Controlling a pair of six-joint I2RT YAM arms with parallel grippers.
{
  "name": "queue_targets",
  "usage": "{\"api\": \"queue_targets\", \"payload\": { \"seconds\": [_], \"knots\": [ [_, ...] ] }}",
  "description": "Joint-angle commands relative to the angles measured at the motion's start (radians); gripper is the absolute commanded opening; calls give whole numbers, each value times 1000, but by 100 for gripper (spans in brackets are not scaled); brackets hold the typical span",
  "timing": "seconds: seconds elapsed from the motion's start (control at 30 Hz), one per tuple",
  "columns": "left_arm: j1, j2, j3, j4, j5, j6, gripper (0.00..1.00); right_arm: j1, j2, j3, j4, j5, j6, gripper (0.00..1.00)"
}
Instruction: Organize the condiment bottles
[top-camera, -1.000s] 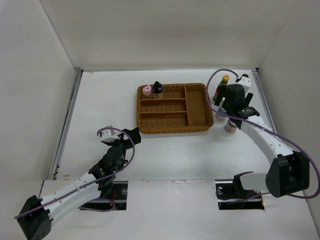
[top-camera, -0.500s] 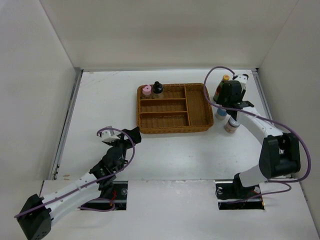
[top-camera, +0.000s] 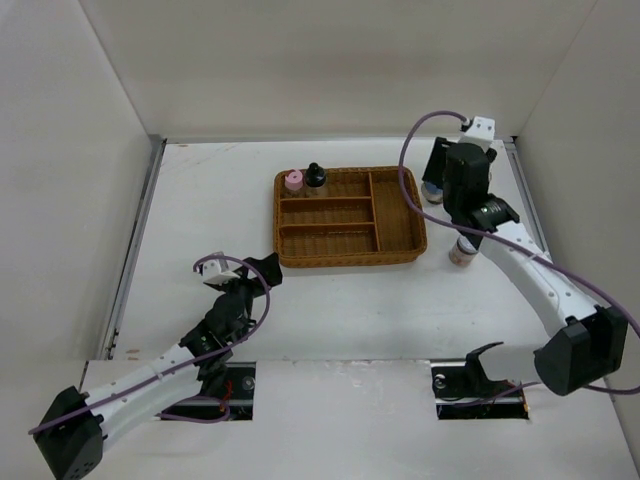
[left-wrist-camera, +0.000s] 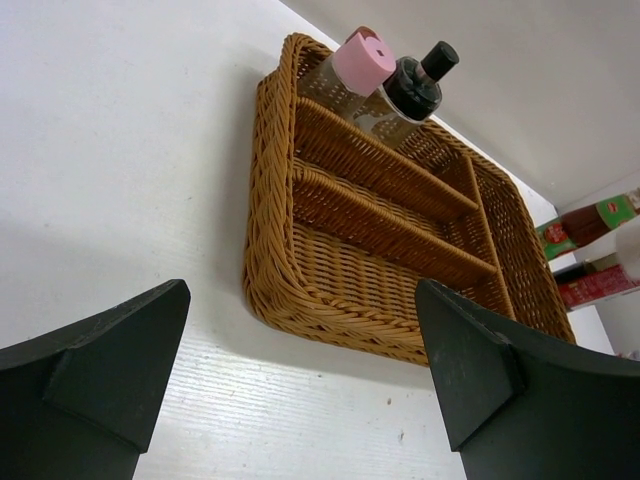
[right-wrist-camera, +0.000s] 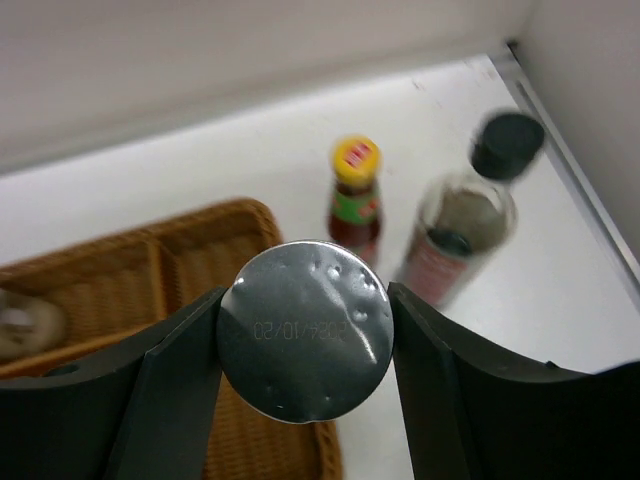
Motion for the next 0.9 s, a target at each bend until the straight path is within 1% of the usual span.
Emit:
{"api": "queue_targets", "payload": {
  "seconds": [0.0, 0.1, 0.2, 0.33, 0.47, 0.6, 0.77, 0.87],
  "knots": [
    [5, 0, -27, 58, -8, -4, 100, 50, 50, 120, 157, -46, -29, 54],
    [13, 14, -32, 66, -9, -4, 100, 95, 179, 231, 197, -99, -18, 53],
    [17, 5, -35, 66, -11, -4, 100, 132, 320, 359, 217, -116, -22, 53],
    [20, 23, -38, 80, -12, -2, 100, 158, 486, 527, 208, -163, -13, 53],
    [17, 15, -38, 81, -12, 0, 100, 194, 610, 643, 165, -185, -10, 52],
    [22, 17, -39, 81, -11, 0, 100, 222, 664, 653, 165, -188, -2, 53],
    [19, 31, -42, 92, -15, 1, 100, 239, 704, 612, 171, -189, 25, 53],
    [16, 12, -41, 92, -15, 3, 100, 244, 724, 578, 173, -197, 40, 54]
  ]
}}
